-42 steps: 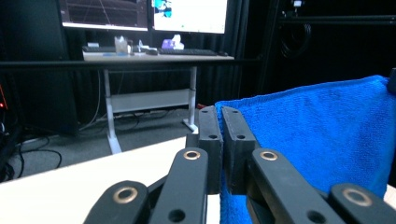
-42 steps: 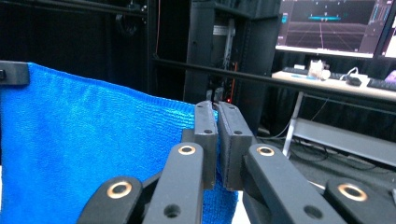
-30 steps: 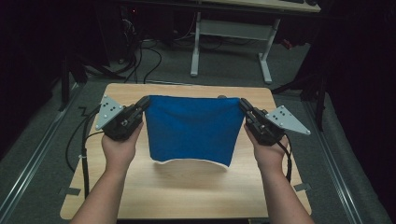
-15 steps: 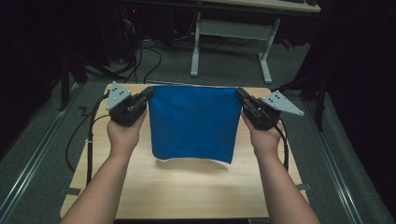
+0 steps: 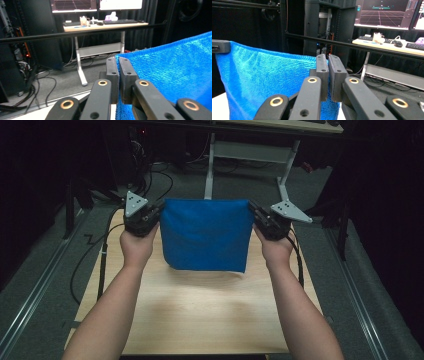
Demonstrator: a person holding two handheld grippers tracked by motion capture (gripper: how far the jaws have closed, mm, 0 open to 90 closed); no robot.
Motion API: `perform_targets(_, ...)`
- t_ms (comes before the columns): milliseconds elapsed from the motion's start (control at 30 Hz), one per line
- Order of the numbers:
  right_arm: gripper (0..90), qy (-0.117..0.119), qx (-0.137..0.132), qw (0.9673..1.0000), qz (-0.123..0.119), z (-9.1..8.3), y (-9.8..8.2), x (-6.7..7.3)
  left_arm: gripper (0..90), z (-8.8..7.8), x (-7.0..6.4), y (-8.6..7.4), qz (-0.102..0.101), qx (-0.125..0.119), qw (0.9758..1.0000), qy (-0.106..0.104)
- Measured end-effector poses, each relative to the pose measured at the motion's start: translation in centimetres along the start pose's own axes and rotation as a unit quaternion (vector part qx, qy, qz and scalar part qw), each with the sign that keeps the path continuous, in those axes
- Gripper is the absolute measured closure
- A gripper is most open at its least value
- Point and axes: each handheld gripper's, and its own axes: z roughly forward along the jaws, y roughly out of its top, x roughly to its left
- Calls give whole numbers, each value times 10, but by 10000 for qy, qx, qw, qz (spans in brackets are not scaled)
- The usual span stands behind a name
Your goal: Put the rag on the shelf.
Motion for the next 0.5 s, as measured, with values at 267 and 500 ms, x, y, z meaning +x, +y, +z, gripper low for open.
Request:
perform_targets(267, 880, -168, 155, 9997, -65, 25, 5, -11, 874, 25, 9, 6, 70, 129, 9998, 98)
perform_targets(500, 881, -378, 353, 9985, -203, 45, 5, -22, 872, 48, 14, 9, 122, 326, 9993, 133)
